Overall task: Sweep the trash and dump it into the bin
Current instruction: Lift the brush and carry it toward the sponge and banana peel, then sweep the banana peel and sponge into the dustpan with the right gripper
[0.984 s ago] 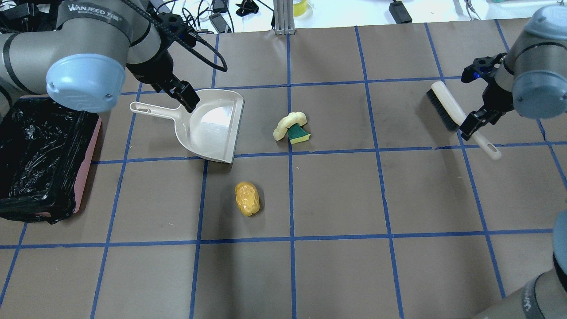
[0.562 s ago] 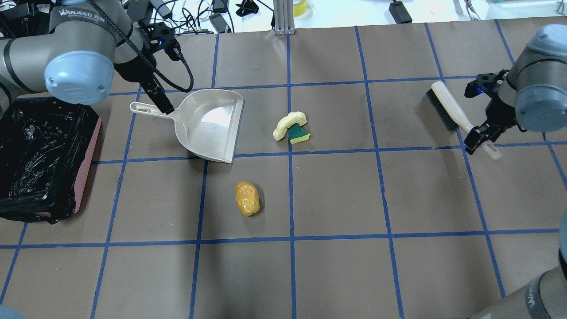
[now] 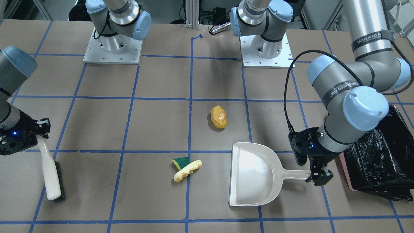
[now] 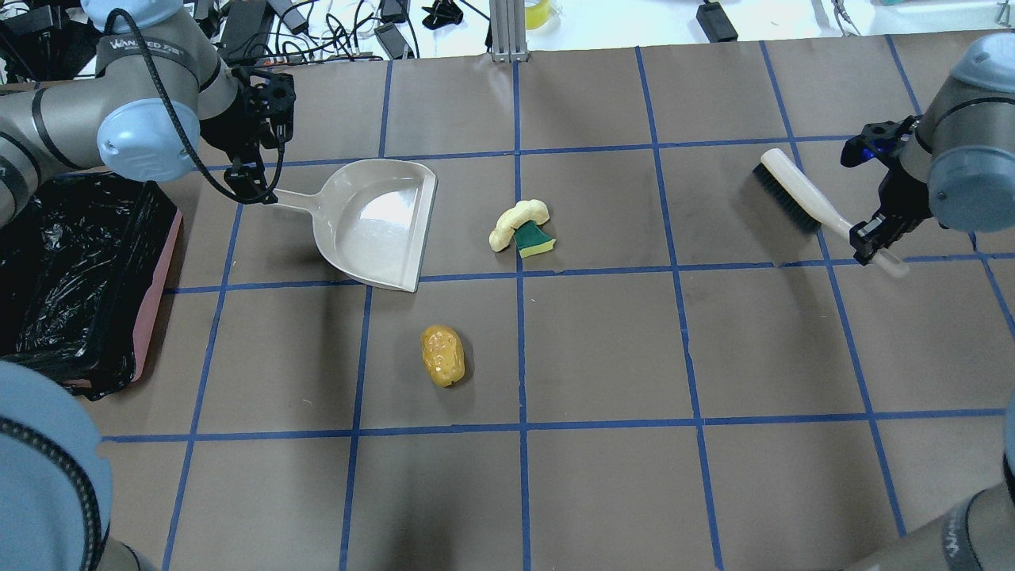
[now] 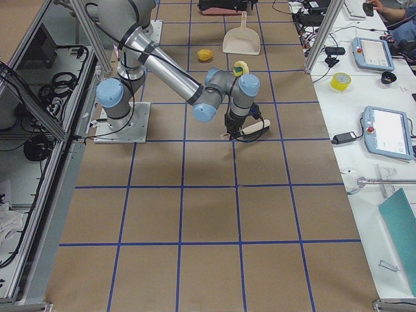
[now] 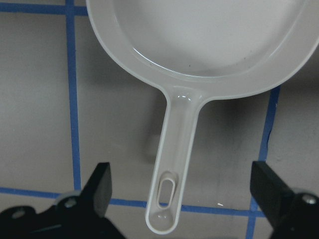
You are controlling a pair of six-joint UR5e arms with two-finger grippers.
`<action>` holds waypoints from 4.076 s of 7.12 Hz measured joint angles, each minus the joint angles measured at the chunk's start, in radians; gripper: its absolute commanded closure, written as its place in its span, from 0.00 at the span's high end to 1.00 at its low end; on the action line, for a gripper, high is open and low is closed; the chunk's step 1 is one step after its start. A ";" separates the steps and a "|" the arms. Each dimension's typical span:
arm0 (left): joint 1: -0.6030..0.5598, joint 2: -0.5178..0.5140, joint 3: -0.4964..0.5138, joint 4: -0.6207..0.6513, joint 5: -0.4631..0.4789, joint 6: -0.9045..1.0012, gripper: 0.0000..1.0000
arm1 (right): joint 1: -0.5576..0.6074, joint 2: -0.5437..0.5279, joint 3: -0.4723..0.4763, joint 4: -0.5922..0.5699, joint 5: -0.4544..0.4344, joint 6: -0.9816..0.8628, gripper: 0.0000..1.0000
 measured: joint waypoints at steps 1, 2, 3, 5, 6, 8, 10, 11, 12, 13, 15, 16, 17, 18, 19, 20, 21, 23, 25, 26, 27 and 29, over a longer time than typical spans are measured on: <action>0.010 -0.028 0.006 0.001 -0.004 0.046 1.00 | 0.006 -0.021 0.000 0.005 0.006 0.068 0.00; 0.015 -0.049 0.014 0.001 -0.005 0.065 1.00 | 0.036 -0.052 0.000 0.019 0.014 0.180 0.00; 0.017 -0.065 0.020 0.001 -0.007 0.069 1.00 | 0.110 -0.078 0.000 0.038 0.017 0.319 0.00; 0.021 -0.077 0.020 0.001 -0.006 0.075 0.97 | 0.321 -0.096 0.000 0.095 0.012 0.700 0.00; 0.026 -0.079 0.015 0.001 -0.007 0.077 0.86 | 0.430 -0.095 -0.007 0.119 0.014 0.890 0.00; 0.035 -0.086 0.012 0.001 -0.008 0.076 0.83 | 0.573 -0.093 -0.033 0.174 0.020 1.093 0.00; 0.038 -0.091 0.010 0.001 -0.008 0.072 0.43 | 0.658 -0.078 -0.044 0.235 0.029 1.213 0.00; 0.038 -0.092 0.010 0.001 -0.008 0.072 0.38 | 0.692 -0.064 -0.049 0.254 0.048 1.255 0.00; 0.039 -0.092 0.009 0.001 -0.008 0.074 0.29 | 0.722 -0.044 -0.064 0.265 0.075 1.292 0.00; 0.039 -0.092 0.009 0.001 -0.008 0.077 0.15 | 0.742 -0.015 -0.087 0.267 0.093 1.321 0.00; 0.039 -0.090 0.012 0.001 -0.008 0.082 0.00 | 0.766 0.036 -0.133 0.257 0.135 1.342 0.00; 0.039 -0.088 0.010 0.001 -0.007 0.083 0.00 | 0.774 0.054 -0.150 0.244 0.165 1.344 0.00; 0.039 -0.087 0.007 0.000 -0.005 0.083 0.00 | 0.785 0.074 -0.162 0.224 0.178 1.345 0.00; 0.039 -0.086 0.005 0.000 -0.004 0.083 0.00 | 0.801 0.097 -0.179 0.205 0.183 1.345 0.00; 0.039 -0.085 0.003 0.000 -0.003 0.082 0.00 | 0.823 0.125 -0.208 0.195 0.183 1.344 0.00; 0.039 -0.081 -0.002 0.000 -0.002 0.082 0.00 | 0.859 0.167 -0.259 0.188 0.182 1.342 0.00; 0.039 -0.076 -0.008 0.000 -0.001 0.082 0.00 | 0.905 0.225 -0.341 0.184 0.184 1.342 0.00; 0.039 -0.071 -0.012 0.000 -0.001 0.082 0.00 | 0.974 0.318 -0.503 0.181 0.237 1.336 0.00; 0.039 -0.068 -0.012 0.000 0.000 0.083 0.00 | 0.997 0.346 -0.575 0.187 0.277 1.271 0.00; 0.039 -0.067 -0.012 -0.001 -0.001 0.084 0.00 | 0.996 0.339 -0.585 0.212 0.274 1.242 0.00; 0.039 -0.066 -0.012 -0.001 0.000 0.088 0.00 | 0.989 0.317 -0.584 0.273 0.237 1.227 0.00; 0.045 -0.062 -0.020 -0.007 0.000 0.106 0.00 | 0.958 0.214 -0.560 0.484 0.134 1.232 0.00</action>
